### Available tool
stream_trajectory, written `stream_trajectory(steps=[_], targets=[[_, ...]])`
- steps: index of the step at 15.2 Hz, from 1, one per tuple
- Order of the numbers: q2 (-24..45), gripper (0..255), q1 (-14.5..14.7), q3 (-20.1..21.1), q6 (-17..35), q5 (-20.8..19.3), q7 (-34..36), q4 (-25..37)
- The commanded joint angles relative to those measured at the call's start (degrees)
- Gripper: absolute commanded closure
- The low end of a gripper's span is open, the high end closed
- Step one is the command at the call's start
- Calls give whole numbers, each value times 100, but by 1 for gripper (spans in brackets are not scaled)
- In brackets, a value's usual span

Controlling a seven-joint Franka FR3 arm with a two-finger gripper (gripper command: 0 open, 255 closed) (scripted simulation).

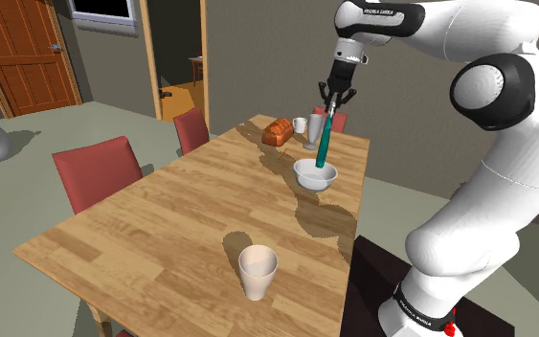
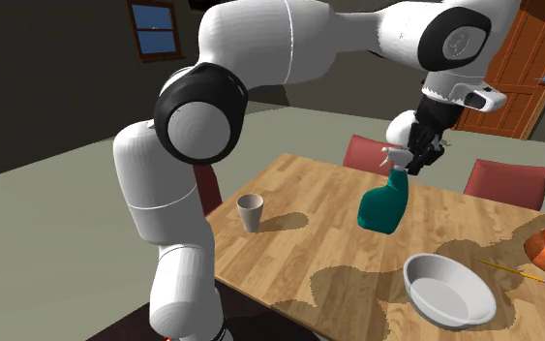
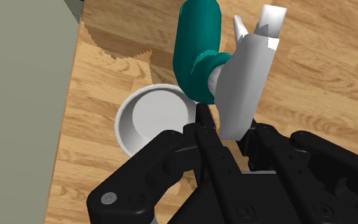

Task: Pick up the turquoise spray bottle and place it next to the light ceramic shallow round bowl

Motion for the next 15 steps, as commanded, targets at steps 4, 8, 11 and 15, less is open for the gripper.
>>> stream_trajectory(steps=[4,8,11,15], targets=[[-102,255,-2,-2,409,7,-54,-509],[-154,255,0,1,725,13,-88,-880],[-179,255,2,4,959,18,-113,-1140],[-194,255,5,8,1267,25,-145,-1464]])
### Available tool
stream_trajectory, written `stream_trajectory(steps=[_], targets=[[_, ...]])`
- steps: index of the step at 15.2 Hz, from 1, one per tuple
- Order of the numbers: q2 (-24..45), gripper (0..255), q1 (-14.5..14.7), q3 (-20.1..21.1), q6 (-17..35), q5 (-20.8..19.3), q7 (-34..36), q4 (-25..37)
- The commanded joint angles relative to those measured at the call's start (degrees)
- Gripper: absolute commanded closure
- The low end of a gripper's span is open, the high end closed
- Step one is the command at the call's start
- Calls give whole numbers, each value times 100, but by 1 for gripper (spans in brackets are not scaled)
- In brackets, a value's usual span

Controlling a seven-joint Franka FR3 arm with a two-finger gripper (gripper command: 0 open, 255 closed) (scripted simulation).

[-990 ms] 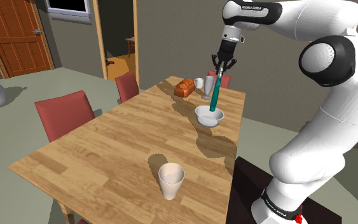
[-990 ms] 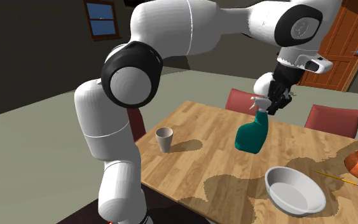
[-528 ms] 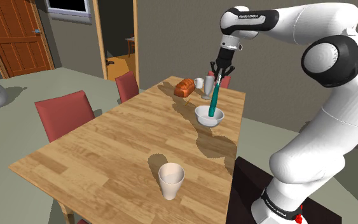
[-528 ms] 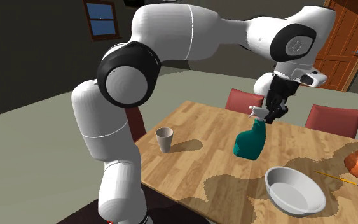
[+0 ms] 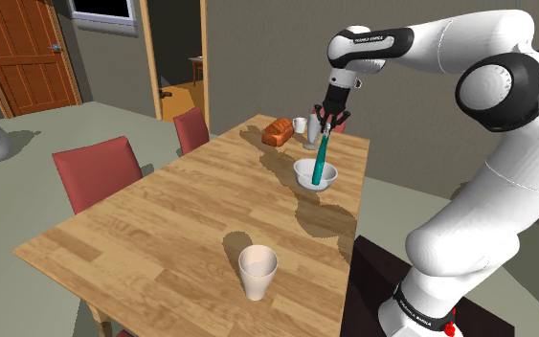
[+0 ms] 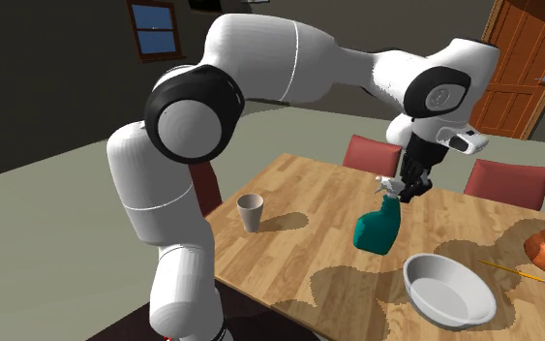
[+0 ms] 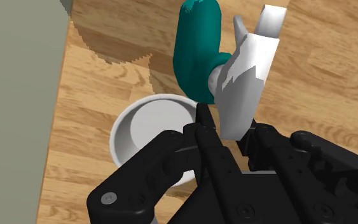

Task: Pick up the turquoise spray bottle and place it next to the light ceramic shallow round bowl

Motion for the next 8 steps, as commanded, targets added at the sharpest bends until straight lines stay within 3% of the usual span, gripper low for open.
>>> stream_trajectory(steps=[1,8], targets=[[-16,255,3,4,155,5,-13,-167],[16,255,9,12,686,19,-67,-669]])
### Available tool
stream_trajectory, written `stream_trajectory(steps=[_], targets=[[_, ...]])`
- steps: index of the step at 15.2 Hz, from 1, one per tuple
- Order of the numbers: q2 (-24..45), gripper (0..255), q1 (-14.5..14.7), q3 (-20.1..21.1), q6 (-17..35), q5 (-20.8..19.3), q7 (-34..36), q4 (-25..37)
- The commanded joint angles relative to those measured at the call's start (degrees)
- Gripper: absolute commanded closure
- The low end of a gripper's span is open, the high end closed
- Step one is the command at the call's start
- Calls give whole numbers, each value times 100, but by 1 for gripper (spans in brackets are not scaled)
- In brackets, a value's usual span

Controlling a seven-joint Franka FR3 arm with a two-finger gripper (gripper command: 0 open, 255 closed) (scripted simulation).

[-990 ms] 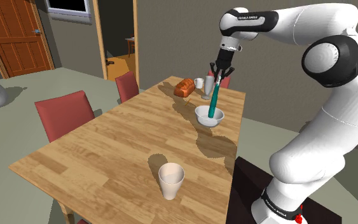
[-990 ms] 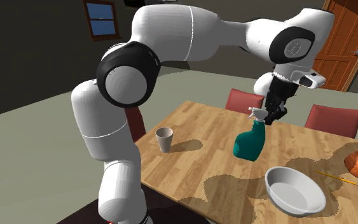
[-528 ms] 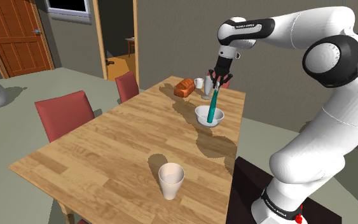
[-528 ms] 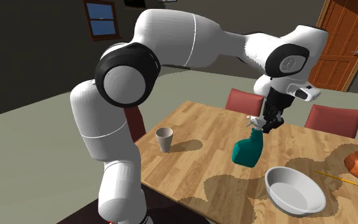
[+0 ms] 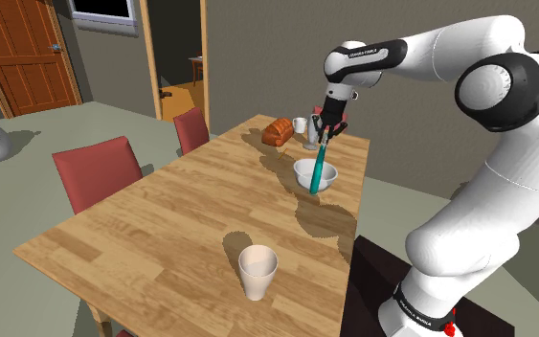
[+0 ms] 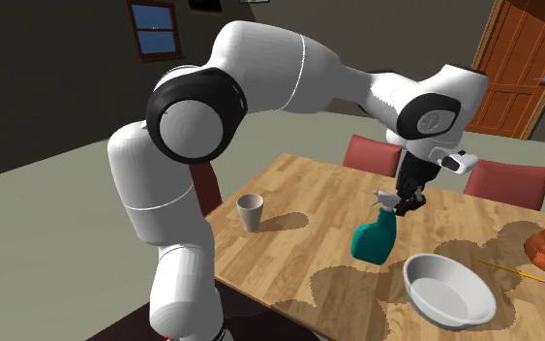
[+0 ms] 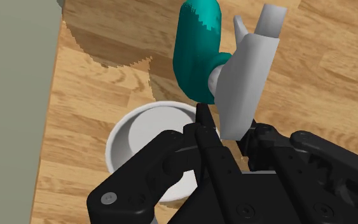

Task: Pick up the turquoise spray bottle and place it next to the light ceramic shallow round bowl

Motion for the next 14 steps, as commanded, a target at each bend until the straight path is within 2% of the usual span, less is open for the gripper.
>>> stream_trajectory(steps=[1,14], targets=[[2,255,0,0,156,5,-21,-151],[235,255,14,16,1131,38,-119,-898]])
